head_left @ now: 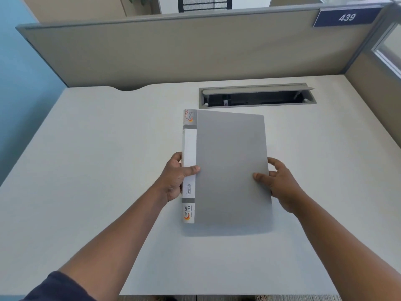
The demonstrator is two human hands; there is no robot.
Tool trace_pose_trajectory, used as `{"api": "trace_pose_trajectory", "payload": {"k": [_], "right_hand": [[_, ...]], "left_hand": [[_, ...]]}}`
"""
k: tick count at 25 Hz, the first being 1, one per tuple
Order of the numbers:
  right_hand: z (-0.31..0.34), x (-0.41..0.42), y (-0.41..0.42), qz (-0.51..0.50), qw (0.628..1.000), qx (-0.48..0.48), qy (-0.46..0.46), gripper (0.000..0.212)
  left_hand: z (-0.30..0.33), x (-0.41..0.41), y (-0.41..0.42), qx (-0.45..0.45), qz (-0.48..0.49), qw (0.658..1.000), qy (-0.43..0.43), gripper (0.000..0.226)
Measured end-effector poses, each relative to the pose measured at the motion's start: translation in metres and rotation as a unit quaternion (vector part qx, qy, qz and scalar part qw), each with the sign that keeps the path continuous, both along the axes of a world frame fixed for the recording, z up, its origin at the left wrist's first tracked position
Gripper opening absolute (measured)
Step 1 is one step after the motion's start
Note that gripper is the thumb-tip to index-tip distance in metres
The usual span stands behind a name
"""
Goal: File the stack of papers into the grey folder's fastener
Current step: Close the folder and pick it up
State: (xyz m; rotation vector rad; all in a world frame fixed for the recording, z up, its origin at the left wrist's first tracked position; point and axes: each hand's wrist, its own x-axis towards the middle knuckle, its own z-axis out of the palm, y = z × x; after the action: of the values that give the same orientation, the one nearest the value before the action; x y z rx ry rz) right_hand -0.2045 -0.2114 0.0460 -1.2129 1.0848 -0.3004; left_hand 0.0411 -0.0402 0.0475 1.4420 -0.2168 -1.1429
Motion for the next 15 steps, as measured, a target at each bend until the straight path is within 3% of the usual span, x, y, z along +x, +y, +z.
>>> {"api": "trace_pose_trajectory", "payload": {"k": [2, 5, 10, 15], "right_hand": [[0.01, 0.011, 0.002, 0.02, 0.997, 0.055, -0.056, 0.05], [0.02, 0.032, 0.007, 0.035, 0.987, 0.093, -0.123, 0.043], [0.046, 0.091, 0.004, 0.043, 0.992, 0.032, -0.113, 0.041], [0.068, 0.164, 0.001, 0.038, 0.995, -0.036, -0.083, 0.036]], "left_hand": [[0.008, 0.013, 0.002, -0.013, 0.009, 1.0, 0.0, 0.039], [0.023, 0.037, 0.006, -0.016, 0.033, 0.999, -0.009, 0.039], [0.058, 0.086, 0.008, -0.008, 0.072, 0.996, -0.059, 0.047], [0.088, 0.145, -0.003, 0.003, 0.085, 0.979, -0.185, 0.038]]}}
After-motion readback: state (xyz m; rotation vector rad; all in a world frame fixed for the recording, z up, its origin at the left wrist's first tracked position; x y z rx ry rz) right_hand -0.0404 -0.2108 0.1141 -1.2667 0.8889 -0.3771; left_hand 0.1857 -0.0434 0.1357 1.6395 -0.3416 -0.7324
